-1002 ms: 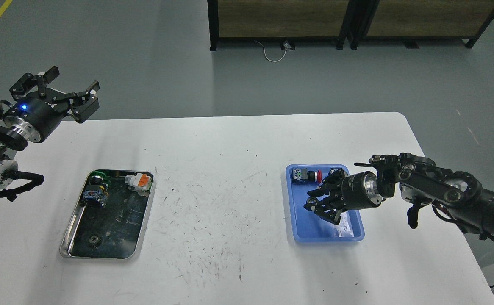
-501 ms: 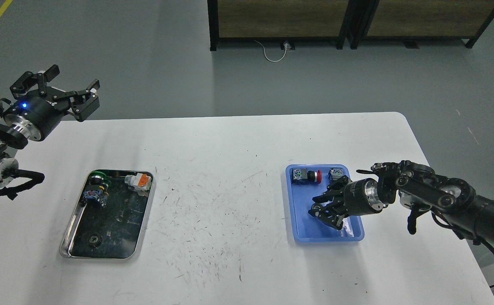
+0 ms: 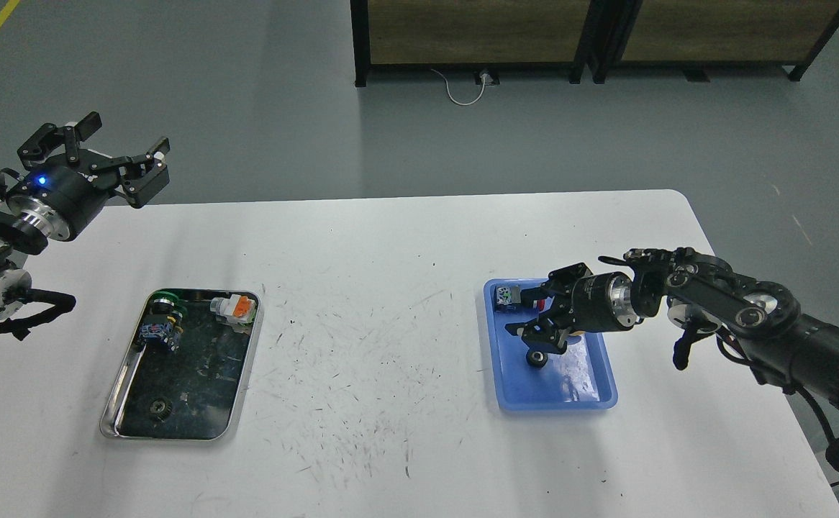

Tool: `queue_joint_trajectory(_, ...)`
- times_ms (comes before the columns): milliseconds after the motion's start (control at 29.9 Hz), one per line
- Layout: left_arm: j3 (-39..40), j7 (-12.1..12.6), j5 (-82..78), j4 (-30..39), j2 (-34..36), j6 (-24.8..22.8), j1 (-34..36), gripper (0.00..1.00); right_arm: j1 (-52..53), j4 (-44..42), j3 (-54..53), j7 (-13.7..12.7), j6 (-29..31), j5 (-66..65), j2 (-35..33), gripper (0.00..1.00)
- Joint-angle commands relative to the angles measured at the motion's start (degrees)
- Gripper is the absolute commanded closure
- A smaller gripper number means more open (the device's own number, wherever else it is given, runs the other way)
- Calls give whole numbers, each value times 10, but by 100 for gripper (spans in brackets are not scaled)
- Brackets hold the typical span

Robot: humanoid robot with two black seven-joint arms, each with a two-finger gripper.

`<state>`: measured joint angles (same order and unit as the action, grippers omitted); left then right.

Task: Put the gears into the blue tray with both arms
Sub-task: 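Open the right gripper and lift it away from the blue tray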

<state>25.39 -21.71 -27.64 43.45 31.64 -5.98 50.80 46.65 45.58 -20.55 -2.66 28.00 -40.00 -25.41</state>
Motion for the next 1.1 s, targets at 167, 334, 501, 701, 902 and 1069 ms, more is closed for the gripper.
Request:
queue_joint_trajectory(167, -10, -7, 0, 12, 9, -8, -10, 2, 34, -22, -129, 0, 0, 56, 7, 16)
queue_joint_trajectory(334, -35, -31, -1, 25, 25, -18, -22, 2, 48, -54, -200, 2, 0, 57, 2, 11)
queue_joint_trajectory(501, -77, -63, -3, 29, 36, -43, -35, 2, 49, -81, -241, 3, 0, 57, 1, 10)
queue_joint_trajectory(701, -92, -63, -7, 73, 83, -72, -47, 2, 50, -98, -245, 5, -7, 56, 1, 9)
queue_joint_trajectory(902, -100, -63, -26, 116, 116, -76, -76, 2, 58, -117, -245, 5, -18, 56, 5, 8)
queue_joint_trajectory(1069, -113, -63, -65, 166, 120, -77, -98, 2, 61, -121, -245, 6, -29, 56, 5, 7)
